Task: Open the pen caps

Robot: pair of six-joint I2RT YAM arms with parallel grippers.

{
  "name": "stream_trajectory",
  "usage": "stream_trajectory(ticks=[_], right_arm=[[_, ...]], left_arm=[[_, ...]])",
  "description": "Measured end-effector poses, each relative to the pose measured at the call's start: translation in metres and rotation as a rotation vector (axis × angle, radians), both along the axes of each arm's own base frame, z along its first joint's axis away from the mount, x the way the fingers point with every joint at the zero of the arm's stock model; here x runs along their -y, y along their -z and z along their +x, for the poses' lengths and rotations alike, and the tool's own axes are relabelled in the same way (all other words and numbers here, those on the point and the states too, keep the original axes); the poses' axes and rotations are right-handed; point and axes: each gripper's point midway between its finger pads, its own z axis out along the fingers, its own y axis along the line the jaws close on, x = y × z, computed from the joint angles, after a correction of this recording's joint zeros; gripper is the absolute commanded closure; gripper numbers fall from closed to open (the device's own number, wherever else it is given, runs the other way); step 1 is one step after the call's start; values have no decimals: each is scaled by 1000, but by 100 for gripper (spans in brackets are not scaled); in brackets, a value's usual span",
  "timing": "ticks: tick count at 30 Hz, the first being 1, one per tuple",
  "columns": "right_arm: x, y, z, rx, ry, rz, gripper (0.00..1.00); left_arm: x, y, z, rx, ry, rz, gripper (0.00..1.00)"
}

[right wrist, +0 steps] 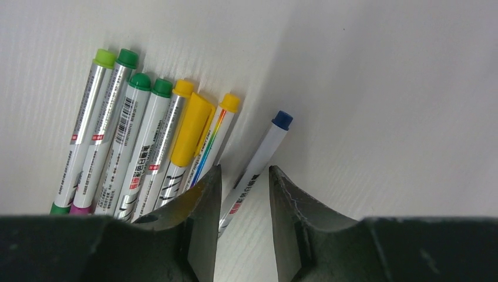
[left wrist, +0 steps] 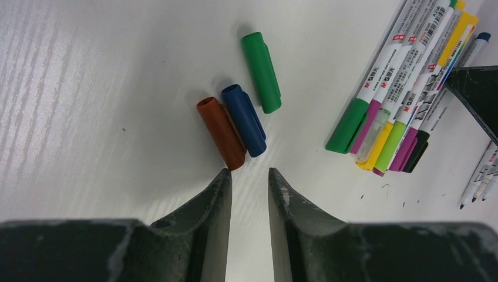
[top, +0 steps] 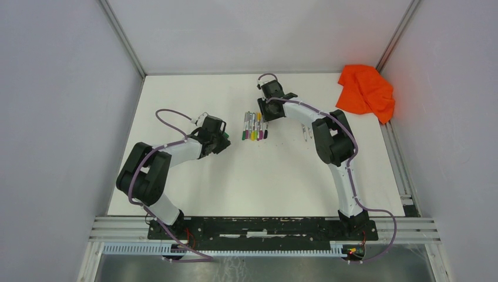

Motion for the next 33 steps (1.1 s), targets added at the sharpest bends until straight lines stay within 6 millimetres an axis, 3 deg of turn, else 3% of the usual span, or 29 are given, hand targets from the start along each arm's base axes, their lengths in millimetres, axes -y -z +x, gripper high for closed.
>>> stream_trajectory(ticks=[15, 28, 33], right_arm=[[9, 2, 4, 28, 27, -55, 67], [7, 3, 8, 59, 30, -43, 83], [9, 3, 7, 68, 36, -42, 96]], left_arm=[[-2, 0, 1, 5, -7, 12, 65], [-2, 0, 1, 5, -7, 12, 65], [-2, 0, 1, 6, -6, 10, 60]])
